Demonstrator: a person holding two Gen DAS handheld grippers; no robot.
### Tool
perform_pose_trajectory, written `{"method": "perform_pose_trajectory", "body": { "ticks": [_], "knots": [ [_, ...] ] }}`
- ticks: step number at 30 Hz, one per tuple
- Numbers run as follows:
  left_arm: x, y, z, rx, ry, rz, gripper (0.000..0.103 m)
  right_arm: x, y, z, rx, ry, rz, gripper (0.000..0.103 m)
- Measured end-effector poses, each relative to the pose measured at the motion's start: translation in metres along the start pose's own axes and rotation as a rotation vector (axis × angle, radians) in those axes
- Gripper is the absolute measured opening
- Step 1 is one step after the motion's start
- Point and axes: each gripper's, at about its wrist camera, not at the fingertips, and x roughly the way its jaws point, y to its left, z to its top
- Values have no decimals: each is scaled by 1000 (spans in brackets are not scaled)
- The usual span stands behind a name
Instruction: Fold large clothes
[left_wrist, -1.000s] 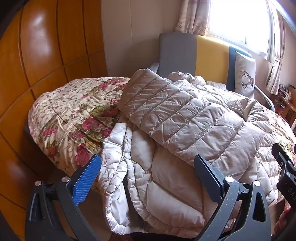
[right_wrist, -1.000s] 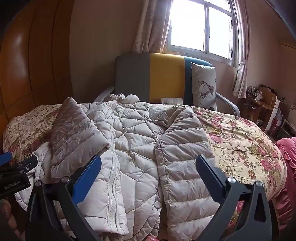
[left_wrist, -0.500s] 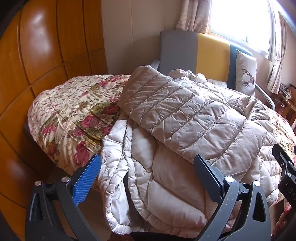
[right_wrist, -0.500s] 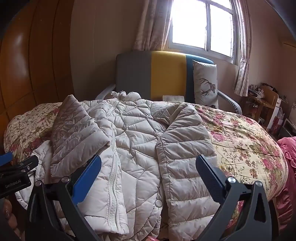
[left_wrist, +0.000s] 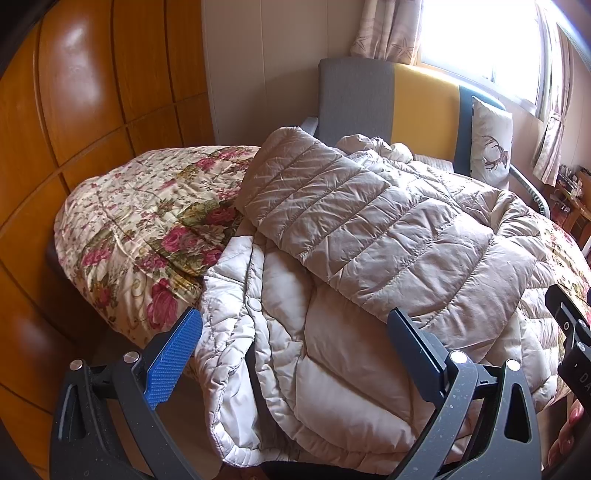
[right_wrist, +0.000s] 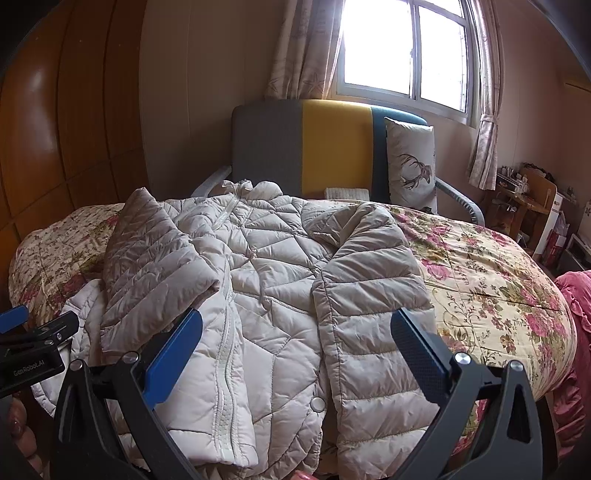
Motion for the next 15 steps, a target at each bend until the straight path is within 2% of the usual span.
{"method": "perform_pose_trajectory", "body": {
  "ticks": [15],
  "knots": [
    [2, -1, -1, 0, 5, 1, 99, 0, -2, -2, 8, 13, 12, 101]
  ]
}}
